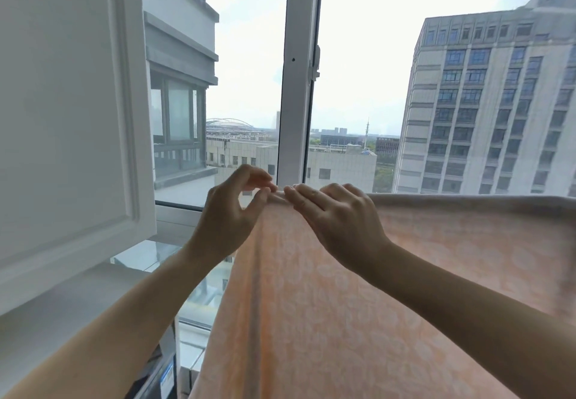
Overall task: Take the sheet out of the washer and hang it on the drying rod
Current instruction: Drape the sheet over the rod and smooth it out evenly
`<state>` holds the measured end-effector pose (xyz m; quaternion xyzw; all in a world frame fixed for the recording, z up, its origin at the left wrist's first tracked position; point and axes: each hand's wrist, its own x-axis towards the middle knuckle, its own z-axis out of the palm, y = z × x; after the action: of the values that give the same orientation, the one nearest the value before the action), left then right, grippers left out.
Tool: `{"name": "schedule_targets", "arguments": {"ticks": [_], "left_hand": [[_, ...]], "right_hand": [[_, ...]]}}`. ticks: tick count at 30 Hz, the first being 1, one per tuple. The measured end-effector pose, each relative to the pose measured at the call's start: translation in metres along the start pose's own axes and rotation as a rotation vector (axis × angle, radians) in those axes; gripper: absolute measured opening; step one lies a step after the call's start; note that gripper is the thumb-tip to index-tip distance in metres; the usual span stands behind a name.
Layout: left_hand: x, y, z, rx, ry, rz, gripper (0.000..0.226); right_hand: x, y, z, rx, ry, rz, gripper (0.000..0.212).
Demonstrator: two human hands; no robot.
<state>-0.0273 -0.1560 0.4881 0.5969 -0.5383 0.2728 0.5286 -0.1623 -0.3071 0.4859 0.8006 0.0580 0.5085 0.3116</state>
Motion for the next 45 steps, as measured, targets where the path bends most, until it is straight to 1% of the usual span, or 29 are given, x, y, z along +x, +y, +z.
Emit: {"name": "schedule_targets", "arguments": {"ticks": [2,4,5,7,9,11,12,14,16,17,18,19,22,23,24,25,27,29,32,36,39,40,42,44,45], "left_hand": [[0.006,-0.003,-0.003,-0.253,-0.113,-0.347,0.018],[0.009,-0.013,-0.007,-0.556,-0.301,-0.662,0.030],[0.010,-0.017,-0.008,-0.638,-0.389,-0.748,0.033],[0.009,-0.020,-0.012,-0.671,-0.513,-0.793,0.034],[0.008,-0.021,-0.012,-0.662,-0.523,-0.787,0.037],[0.007,-0.021,-0.013,-0.579,-0.465,-0.736,0.035],[0.006,-0.020,-0.014,-0.516,-0.416,-0.691,0.031],[0.005,-0.021,-0.016,-0.421,-0.259,-0.612,0.021],[0.007,-0.022,-0.024,-0.412,-0.087,-0.586,0.018],[0.008,-0.022,-0.029,-0.415,-0.052,-0.578,0.017],[0.009,-0.023,-0.034,-0.406,-0.063,-0.570,0.017],[0.008,-0.023,-0.037,-0.387,-0.115,-0.566,0.016],[0.000,-0.024,-0.035,-0.334,-0.361,-0.573,0.015],[-0.002,-0.023,-0.032,-0.333,-0.420,-0.571,0.017],[-0.004,-0.022,-0.028,-0.344,-0.444,-0.568,0.019],[-0.005,-0.021,-0.025,-0.357,-0.433,-0.561,0.018],[-0.004,-0.018,-0.021,-0.347,-0.354,-0.520,0.013],[-0.002,-0.015,-0.017,-0.258,-0.274,-0.439,0.008],[0.003,-0.013,-0.014,-0.044,-0.130,-0.304,0.008],[0.009,-0.011,-0.018,-0.002,0.121,-0.262,0.006],[0.002,-0.005,-0.021,0.135,0.224,-0.100,0.004],[-0.004,-0.004,-0.022,0.172,0.240,-0.057,0.005],[-0.021,-0.010,-0.023,0.226,0.238,-0.007,0.004],[-0.037,-0.017,-0.024,0.246,0.195,-0.011,0.005],[-0.043,-0.020,-0.024,0.252,0.168,-0.019,0.006]], "right_hand": [[-0.001,0.002,0.001,0.000,0.009,-0.004,0.045],[-0.002,0.003,0.000,0.001,0.023,-0.008,0.044],[-0.002,0.003,0.000,0.004,0.028,-0.006,0.043],[-0.002,0.002,0.000,0.006,0.029,-0.004,0.042],[-0.001,0.002,-0.001,0.007,0.022,-0.005,0.042],[-0.001,0.001,-0.001,0.015,0.017,0.001,0.041],[-0.001,0.001,-0.002,0.020,0.015,0.005,0.041],[0.000,0.000,-0.003,0.028,0.008,0.013,0.041],[0.001,0.000,-0.004,0.033,-0.002,0.018,0.041],[0.001,0.001,-0.005,0.036,-0.008,0.018,0.041],[0.002,0.001,-0.006,0.037,-0.013,0.017,0.041],[0.002,0.002,-0.007,0.037,-0.018,0.018,0.041],[0.004,0.000,-0.009,0.046,-0.033,0.019,0.044],[0.004,-0.001,-0.009,0.049,-0.036,0.018,0.045],[0.005,-0.001,-0.010,0.048,-0.039,0.016,0.046],[0.005,-0.002,-0.011,0.044,-0.041,0.014,0.047],[0.006,-0.003,-0.013,0.041,-0.041,0.012,0.048],[0.005,-0.003,-0.015,0.046,-0.046,0.018,0.048],[0.007,-0.001,-0.018,0.058,-0.075,0.013,0.047],[0.019,0.004,-0.027,0.062,-0.086,0.007,0.042],[0.029,0.003,-0.032,0.070,-0.052,-0.004,0.035],[0.029,0.001,-0.032,0.073,-0.055,-0.029,0.036],[0.022,-0.004,-0.028,0.078,-0.096,-0.078,0.044],[0.014,-0.004,-0.022,0.088,-0.123,-0.079,0.052],[0.011,-0.002,-0.020,0.099,-0.127,-0.064,0.052]]}}
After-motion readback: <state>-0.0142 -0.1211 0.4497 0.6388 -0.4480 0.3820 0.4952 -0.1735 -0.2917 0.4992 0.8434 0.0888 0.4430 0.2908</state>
